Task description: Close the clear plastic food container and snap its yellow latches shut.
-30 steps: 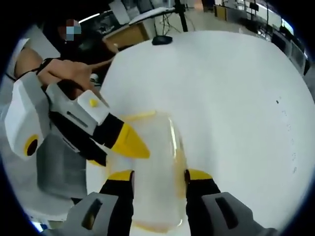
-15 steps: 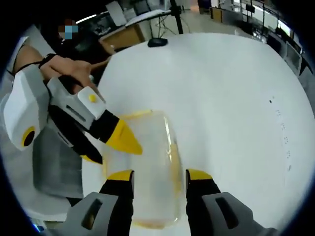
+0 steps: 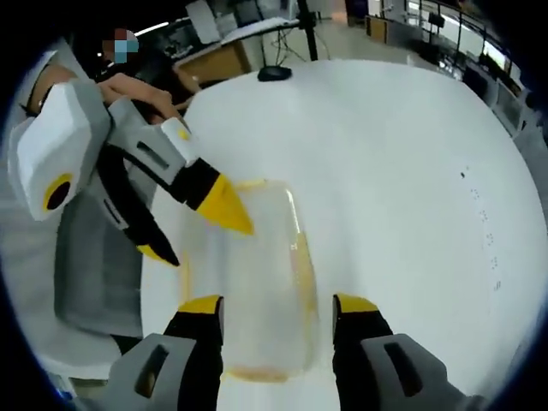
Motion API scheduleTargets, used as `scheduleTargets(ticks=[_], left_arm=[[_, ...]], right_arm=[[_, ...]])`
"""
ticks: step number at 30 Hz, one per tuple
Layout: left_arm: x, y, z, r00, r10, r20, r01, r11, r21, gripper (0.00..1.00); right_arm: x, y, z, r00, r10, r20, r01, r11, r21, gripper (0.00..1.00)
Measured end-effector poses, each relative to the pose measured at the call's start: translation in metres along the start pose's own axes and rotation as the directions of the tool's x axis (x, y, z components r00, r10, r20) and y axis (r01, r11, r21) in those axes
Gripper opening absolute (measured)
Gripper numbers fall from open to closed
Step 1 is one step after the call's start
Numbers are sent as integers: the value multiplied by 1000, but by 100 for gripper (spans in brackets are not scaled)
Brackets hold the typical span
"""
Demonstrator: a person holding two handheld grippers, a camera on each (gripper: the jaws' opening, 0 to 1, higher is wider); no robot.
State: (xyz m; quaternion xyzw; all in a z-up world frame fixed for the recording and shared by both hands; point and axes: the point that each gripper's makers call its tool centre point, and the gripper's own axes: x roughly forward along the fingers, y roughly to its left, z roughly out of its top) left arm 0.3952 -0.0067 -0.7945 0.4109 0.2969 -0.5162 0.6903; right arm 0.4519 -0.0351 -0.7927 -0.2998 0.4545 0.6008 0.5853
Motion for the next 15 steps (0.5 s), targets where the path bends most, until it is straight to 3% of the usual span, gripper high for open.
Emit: scheduleTargets(ticks=[15], left_arm=[[-3, 12, -12, 1000, -4, -27, 3, 999, -32, 70]], right_arm=[[-7, 8, -14, 1000, -21, -2, 21, 1000, 5, 56]])
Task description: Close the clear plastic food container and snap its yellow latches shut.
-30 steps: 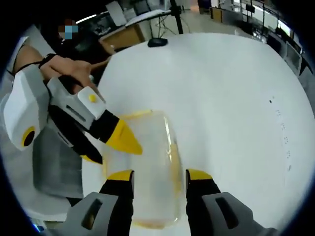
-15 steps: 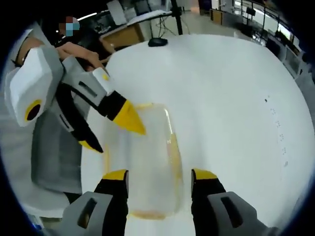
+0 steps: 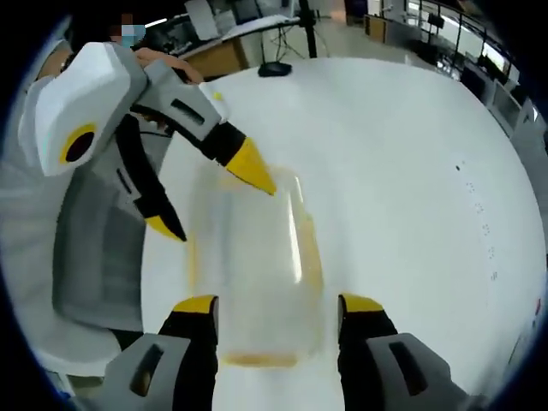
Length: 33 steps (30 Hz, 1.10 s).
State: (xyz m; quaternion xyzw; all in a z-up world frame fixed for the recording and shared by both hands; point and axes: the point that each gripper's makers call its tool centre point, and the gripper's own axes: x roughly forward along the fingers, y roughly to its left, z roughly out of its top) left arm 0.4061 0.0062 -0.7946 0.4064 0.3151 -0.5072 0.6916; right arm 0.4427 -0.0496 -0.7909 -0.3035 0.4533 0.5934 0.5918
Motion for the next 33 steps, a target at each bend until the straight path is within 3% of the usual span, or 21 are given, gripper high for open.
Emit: scheduleTargets(ticks=[9, 18, 33], left_arm=[[3, 8, -7, 1000, -17, -21, 17, 1000, -20, 78], [6, 11, -12, 998, -49, -40, 48, 999, -16, 81], [12, 10, -17, 995, -83, -64, 83, 997, -2, 83]], right_arm=[[0, 8, -8, 1000, -7, -2, 7, 1000, 1, 60], [-2, 8, -20, 999, -35, -3, 35, 999, -9, 67], [0, 18, -23, 997, -77, 6, 77, 996, -40, 74]])
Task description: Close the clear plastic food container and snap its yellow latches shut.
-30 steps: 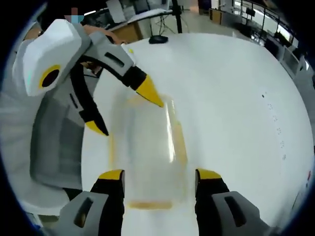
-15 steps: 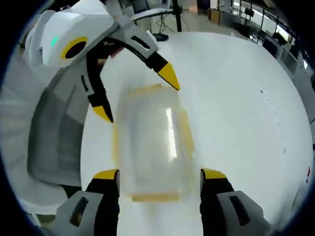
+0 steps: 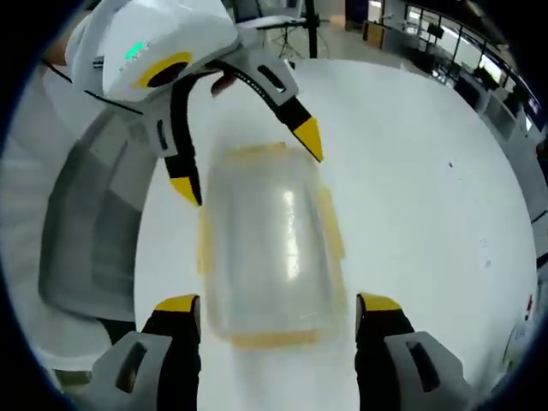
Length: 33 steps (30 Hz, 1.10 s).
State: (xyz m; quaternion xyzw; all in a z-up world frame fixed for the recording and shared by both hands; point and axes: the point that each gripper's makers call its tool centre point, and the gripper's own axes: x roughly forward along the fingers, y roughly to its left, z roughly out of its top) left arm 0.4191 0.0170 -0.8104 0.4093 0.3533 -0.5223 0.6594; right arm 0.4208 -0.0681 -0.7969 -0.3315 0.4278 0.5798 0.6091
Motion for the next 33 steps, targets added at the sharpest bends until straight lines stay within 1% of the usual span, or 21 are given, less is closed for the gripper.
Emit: scheduleTargets(ticks=[7, 12, 14, 19, 21, 22, 29, 33], left_arm=[[3, 4, 0, 1000, 2, -6, -2, 1000, 10, 85], [8, 5, 1, 1000, -9, -12, 9, 1000, 17, 85], [10, 4, 1, 1000, -14, -12, 15, 999, 29, 84], [14, 3, 0, 999, -32, -17, 32, 999, 30, 84], [15, 3, 0, 999, -36, -19, 37, 999, 29, 85], [15, 3, 0, 999, -37, -19, 38, 999, 27, 85], [16, 3, -2, 999, -44, -27, 45, 999, 28, 85], [16, 2, -3, 998, -48, -34, 49, 998, 46, 85]], right_arm=[[4, 0, -5, 999, -43, -6, 43, 999, -29, 76], [7, -1, -4, 998, -61, 3, 61, 998, -25, 76], [8, -4, -5, 996, -85, 0, 85, 995, -47, 77], [11, -2, -2, 996, -91, 1, 91, 994, -66, 77], [13, 0, -3, 996, -85, 0, 85, 994, -67, 74], [13, 0, -3, 996, -90, 1, 90, 993, -71, 74], [13, 1, -2, 996, -91, 20, 92, 994, -55, 74], [14, 3, -1, 995, -94, 21, 94, 995, -42, 74]])
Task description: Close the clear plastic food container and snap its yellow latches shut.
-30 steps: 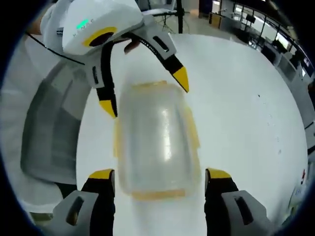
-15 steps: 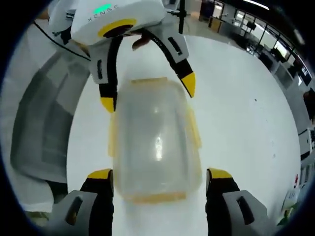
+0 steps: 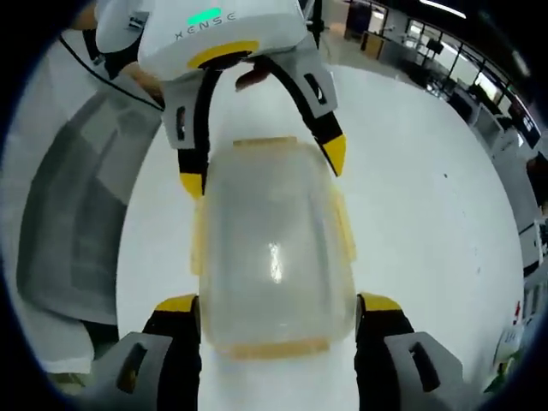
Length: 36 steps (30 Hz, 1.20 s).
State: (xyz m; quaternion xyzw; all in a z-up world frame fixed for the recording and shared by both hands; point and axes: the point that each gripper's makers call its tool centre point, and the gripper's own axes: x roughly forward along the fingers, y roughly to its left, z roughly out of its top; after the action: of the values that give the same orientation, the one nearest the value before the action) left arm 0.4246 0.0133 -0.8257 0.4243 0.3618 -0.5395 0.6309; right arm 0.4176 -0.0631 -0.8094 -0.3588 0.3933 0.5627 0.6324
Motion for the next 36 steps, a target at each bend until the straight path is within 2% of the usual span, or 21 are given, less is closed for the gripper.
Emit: scheduleTargets(ticks=[9, 16, 29, 36], left_arm=[[-3, -2, -9, 1000, -6, -18, 6, 1000, 27, 85], [-7, -8, -19, 1000, -4, -28, 4, 1000, 26, 85], [-16, -15, -39, 1000, 12, -6, -12, 1000, 5, 86], [-21, -16, -54, 1000, 13, -3, -13, 1000, 4, 86]], right_arm=[[4, 6, 8, 1000, -12, 20, 11, 1000, 27, 74], [10, 15, 17, 1000, -17, 9, 17, 999, 32, 74], [19, 24, 35, 1000, -8, 7, 8, 1000, 24, 74], [27, 29, 51, 1000, -2, 4, 2, 1000, 22, 74]])
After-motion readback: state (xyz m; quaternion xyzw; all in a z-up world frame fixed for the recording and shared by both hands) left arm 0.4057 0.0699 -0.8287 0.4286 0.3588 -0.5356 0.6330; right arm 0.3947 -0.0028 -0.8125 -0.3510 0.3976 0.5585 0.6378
